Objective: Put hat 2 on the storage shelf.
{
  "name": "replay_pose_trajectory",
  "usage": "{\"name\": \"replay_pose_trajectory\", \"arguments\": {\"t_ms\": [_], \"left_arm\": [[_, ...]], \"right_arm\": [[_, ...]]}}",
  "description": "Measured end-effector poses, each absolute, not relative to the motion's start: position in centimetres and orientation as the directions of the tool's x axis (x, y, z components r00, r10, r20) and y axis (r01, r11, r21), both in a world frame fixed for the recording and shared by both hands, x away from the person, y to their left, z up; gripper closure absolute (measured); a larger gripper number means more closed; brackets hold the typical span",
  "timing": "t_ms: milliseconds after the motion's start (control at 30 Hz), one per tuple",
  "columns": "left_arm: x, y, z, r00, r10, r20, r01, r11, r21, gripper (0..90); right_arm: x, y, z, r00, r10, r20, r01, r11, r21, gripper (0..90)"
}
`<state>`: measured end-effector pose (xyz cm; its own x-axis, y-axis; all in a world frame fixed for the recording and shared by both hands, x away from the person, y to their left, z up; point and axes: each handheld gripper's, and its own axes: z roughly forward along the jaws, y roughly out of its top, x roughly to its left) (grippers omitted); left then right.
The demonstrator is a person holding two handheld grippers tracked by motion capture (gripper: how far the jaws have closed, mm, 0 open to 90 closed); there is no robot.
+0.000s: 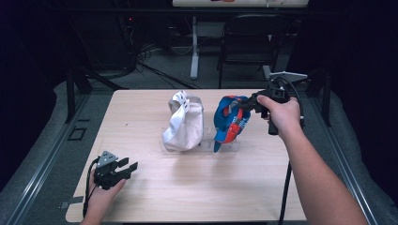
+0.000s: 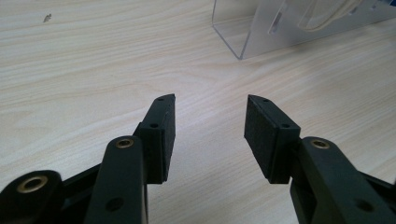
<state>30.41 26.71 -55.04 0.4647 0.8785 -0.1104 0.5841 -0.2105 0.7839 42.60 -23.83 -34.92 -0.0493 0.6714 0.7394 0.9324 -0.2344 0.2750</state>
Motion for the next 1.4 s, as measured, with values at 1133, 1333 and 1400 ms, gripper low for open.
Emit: {"name": "replay_pose_trajectory", "arguments": {"t_ms": [1133,1333,1400], "left_arm": [[30.5,26.9,-55.4,0.454,0.885,-0.107,0.588,-0.207,0.782,52.1],[30.6,27.0,-55.5,0.457,0.883,-0.106,0.595,-0.215,0.774,51.9],[30.6,26.9,-55.6,0.457,0.883,-0.106,0.589,-0.211,0.78,52.0]], "right_arm": [[36.9,-26.3,-37.4,-0.227,0.828,0.512,0.847,-0.092,0.524,48.5],[34.8,-26.5,-39.1,-0.296,0.817,0.495,0.815,-0.054,0.576,48.1],[34.1,-26.5,-39.8,-0.315,0.817,0.484,0.805,-0.04,0.592,48.6]]}}
